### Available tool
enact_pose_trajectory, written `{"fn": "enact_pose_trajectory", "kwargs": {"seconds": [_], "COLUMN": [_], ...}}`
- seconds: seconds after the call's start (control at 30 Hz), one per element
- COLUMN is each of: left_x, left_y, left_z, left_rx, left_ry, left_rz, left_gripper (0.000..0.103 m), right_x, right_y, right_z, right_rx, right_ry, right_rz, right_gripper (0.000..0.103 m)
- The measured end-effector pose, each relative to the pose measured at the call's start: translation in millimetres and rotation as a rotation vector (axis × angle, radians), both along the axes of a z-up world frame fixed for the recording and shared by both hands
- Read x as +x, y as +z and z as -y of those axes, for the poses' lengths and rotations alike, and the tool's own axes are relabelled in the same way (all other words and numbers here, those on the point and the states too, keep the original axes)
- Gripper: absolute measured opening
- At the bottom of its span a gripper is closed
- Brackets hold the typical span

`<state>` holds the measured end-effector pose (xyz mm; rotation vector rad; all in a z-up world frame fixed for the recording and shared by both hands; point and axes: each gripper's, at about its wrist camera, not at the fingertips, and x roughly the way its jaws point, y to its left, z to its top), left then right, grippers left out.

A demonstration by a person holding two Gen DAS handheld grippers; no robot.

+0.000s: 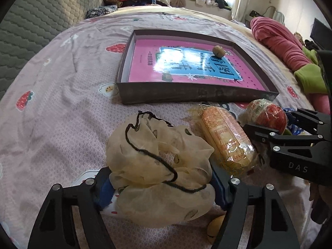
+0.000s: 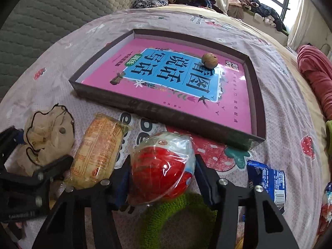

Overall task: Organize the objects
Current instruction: 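Grasp the red candy with the right gripper while the left grasps the mesh bag, then lift the red candy and mesh bag and carry both toward the tray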

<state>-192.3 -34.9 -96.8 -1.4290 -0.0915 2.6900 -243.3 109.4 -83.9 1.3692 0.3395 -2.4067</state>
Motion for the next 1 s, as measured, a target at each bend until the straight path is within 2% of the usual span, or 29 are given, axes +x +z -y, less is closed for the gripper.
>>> {"fn": "enact_pose_trajectory", "kwargs": {"seconds": [0.17,0.43,0.57,1.0], "left_x": [0,7,11,41], "left_y": [4,19,25,72], "left_z": [2,-5,-7,-15], "left_rx": [0.019,-0.011,-0.014,-0.032], "left_ry": [0.000,-0.001,-0.004,-0.006], "left_rz": [-0.010,-0.047,-0.046,-0.124], "left_gripper": [0.067,0.062,0.056,0.055], "right_x": [3,20,30,62], "right_y": [9,30,37,83], "right_z": [-5,-15,-16,-28], "right_rx": [-0.033,-0.090,-0.096,-0.136], "right_ry": [0.003,-0.008,-0.004,-0.018], "right_rz": [-0.026,-0.057,-0.062,-0.138], "right_gripper": [0.056,0.056,0.056,0.056]}}
